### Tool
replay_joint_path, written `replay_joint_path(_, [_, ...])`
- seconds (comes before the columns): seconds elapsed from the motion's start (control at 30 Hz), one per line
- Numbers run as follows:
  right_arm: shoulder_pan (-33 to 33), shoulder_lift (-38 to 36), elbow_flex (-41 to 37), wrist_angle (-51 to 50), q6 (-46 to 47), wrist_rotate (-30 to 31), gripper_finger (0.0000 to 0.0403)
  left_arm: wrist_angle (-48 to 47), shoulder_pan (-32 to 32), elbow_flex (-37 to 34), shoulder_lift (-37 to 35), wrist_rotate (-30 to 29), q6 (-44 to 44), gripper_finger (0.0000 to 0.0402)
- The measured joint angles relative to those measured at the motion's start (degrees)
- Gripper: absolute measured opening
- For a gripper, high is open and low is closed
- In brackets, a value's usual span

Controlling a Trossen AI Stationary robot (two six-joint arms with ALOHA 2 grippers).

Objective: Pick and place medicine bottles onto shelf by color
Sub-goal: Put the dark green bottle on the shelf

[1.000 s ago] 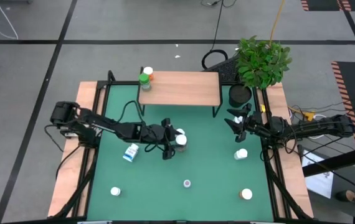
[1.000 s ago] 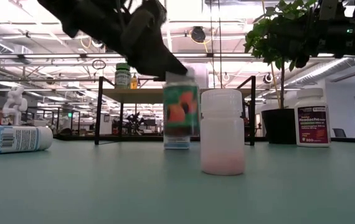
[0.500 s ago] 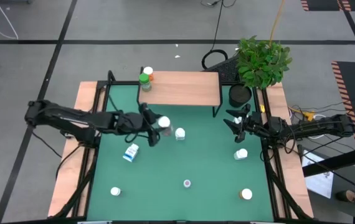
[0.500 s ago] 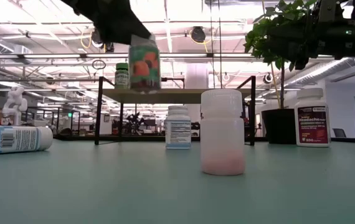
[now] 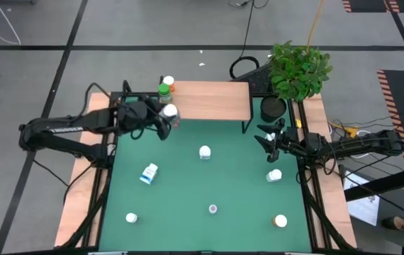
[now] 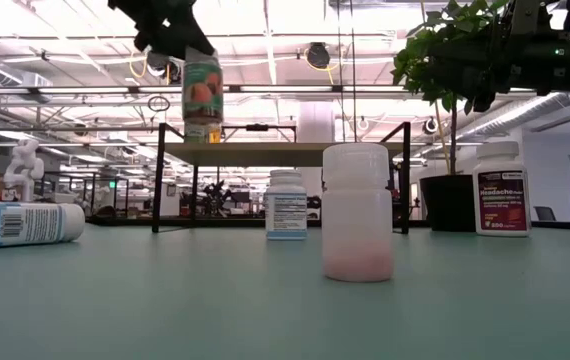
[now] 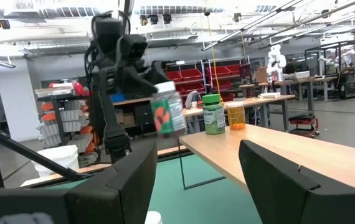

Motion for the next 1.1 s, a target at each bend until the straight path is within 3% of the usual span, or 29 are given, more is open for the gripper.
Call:
replay_joint_path(0.2, [0.00,0.02,-0.01,-0.13,0.00,-0.01,0.0224,-3.19,5.21,2.94,0.00,0.03,2.03,0.0243])
replay_joint_path(0.53, [0.02,0.04,0.00,-0.44,0.01,-0.02,0.0224,-3.30,12.15,1.57,2.78,1.76,2.34,0.0243])
replay_joint_path(1.1, [0.01,0.03,-0.01,-0.87,0.00,0.00,0.0224,-2.51,15.07,1.61,5.31,3.57,2.89,0.0244])
